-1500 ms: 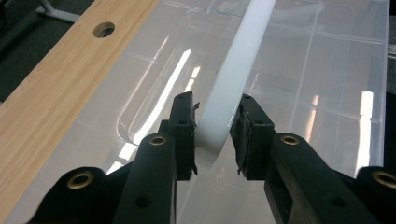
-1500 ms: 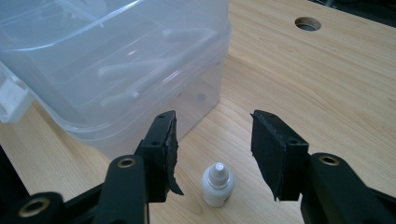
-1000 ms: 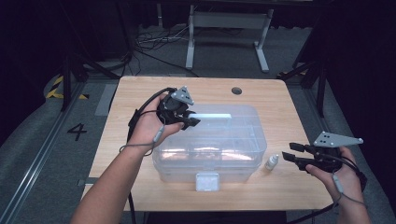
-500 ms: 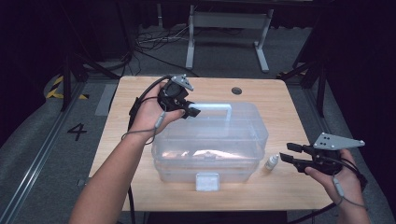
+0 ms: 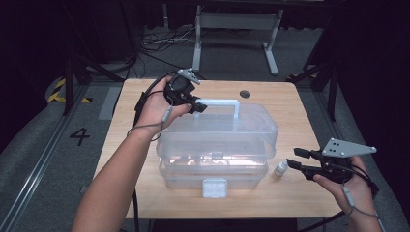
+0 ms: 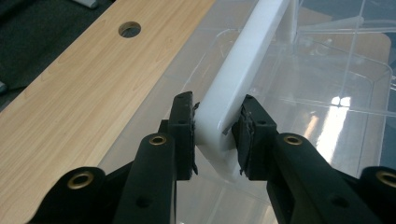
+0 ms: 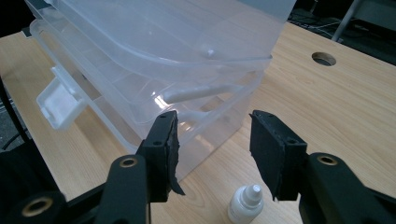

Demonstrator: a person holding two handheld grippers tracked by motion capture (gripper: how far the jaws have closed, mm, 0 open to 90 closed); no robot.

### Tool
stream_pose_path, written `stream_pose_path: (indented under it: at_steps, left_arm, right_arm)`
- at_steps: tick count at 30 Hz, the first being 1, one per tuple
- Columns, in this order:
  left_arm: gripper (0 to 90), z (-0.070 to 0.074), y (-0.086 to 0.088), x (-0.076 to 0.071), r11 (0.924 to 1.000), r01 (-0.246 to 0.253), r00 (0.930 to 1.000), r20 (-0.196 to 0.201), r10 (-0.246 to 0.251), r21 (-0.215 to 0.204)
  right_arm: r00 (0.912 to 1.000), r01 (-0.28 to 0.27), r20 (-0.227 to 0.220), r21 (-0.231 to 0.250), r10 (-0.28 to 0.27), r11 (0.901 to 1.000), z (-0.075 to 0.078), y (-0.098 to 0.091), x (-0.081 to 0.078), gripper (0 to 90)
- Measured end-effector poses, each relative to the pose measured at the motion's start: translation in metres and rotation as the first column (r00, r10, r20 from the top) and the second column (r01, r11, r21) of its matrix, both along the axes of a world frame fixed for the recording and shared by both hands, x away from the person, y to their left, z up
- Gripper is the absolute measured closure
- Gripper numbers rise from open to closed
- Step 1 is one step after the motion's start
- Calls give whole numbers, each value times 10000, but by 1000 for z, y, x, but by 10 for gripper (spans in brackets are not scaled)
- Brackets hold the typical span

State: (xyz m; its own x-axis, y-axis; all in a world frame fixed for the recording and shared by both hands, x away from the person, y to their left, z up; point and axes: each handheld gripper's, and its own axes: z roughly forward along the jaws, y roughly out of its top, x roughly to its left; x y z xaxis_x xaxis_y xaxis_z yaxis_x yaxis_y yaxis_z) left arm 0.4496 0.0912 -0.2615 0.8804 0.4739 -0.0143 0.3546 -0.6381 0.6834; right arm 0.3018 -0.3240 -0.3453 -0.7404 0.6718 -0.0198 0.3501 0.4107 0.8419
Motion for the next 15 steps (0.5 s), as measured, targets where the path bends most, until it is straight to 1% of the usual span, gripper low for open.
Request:
stream_pose_path:
  at_steps: [6,7,9,12,15]
  left_arm:
    - [700,4,-1,8,9999,-114,9997,-217,116,92]
    - [699,5,-1,10,9998,-43,9998,-217,47,195]
    - [697,6,-2,12,9998,-93,9997,-245,97,159]
    - [697,7,-1,17,9999,-54,9991,-429,59,117]
    - [697,7,-1,19,10000,-41,9985,-538,45,91]
  right_arm:
    - [10000,-14,79,66,14,10000,1,2,0,532]
    - [9999,-14,133,83,13,10000,2,3,0,536]
    - [9998,-13,185,84,12,10000,3,3,-1,539]
    - [9998,-54,214,100,52,9999,3,4,-1,543]
    - [9996,-121,237,63,119,9999,2,6,0,556]
